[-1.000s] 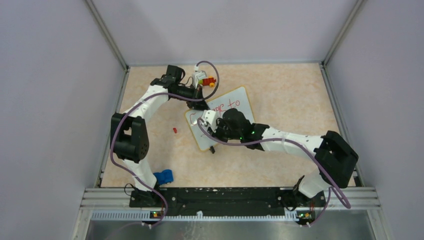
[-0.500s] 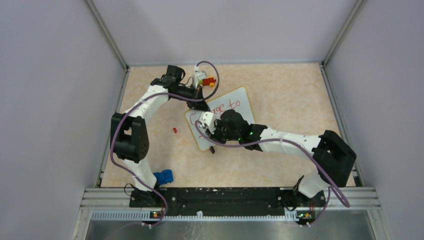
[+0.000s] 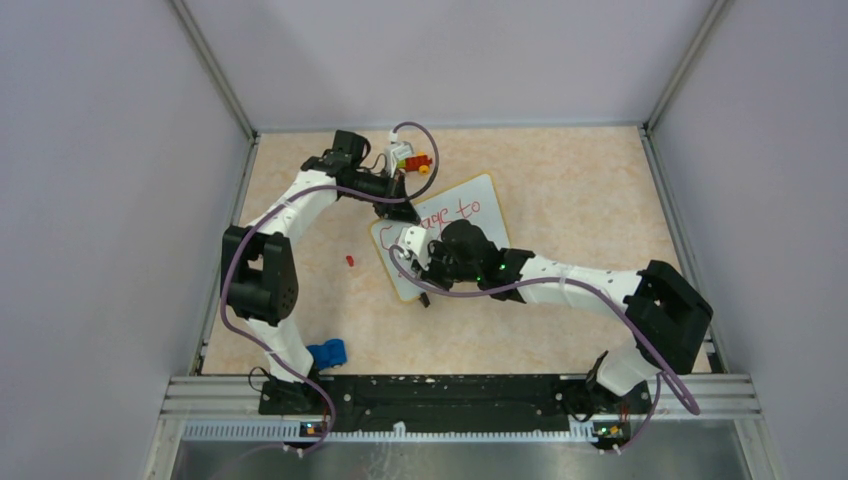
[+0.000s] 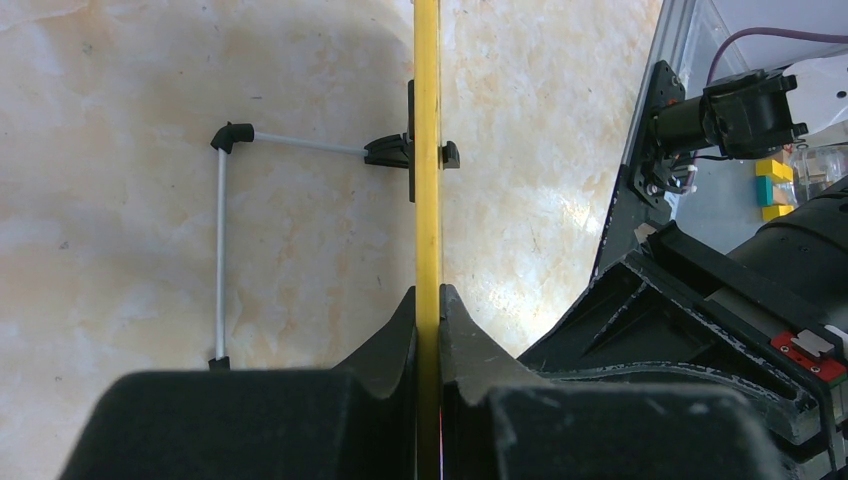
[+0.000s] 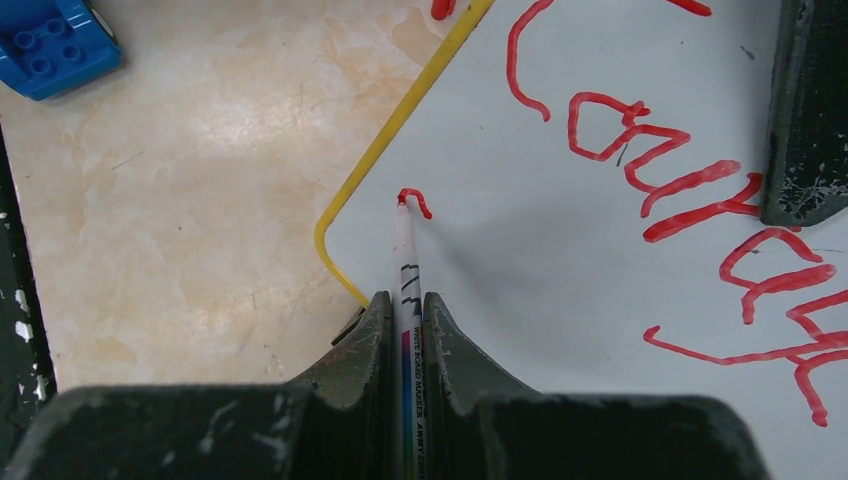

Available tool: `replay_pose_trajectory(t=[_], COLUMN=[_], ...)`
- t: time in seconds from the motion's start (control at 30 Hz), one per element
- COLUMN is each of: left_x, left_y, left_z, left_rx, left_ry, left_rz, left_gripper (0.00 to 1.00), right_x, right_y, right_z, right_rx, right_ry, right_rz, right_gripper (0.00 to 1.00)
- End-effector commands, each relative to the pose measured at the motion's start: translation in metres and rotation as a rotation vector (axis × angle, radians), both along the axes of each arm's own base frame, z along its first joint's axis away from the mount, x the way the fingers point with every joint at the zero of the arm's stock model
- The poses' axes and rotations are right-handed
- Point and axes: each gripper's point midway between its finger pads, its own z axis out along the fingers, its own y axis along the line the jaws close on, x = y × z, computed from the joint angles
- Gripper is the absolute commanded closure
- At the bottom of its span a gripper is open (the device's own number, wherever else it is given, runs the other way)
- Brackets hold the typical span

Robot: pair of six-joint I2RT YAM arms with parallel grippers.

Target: Write a sentence on the whiteboard

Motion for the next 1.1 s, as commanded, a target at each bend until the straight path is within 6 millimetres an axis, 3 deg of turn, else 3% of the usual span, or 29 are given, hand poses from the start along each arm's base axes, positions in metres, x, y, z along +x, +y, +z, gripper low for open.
replay_pose_trajectory(t=[0.0,0.57,0.8,1.07], left_x=[-0.019,-0.018,-0.018,-0.018], left_y=[-0.001,-0.001,-0.001,-0.001], left_z=[-0.025,-0.023,-0.024,-0.024], left_rx=[0.057,0.059,0.062,0.06], left_ry=[0.086,0.083,0.082,0.084], left_rz=[-0.034,-0.031,-0.03,-0.031], left_gripper=[1.0,1.0,1.0,1.0], right_x=[-0.006,0.002,-0.006,-0.015], right_y=[-0.007,-0.02,-0.021,-0.012], right_z=[-0.007,-0.005,-0.021,-0.021], right_rx=[-0.035,-0.049,-0.091,-0.085], right_ry=[-0.009,-0.025,0.015,0.025], right_rz=[0.019,-0.045,-0.016,0.027], right_gripper=[1.0,1.0,1.0,1.0])
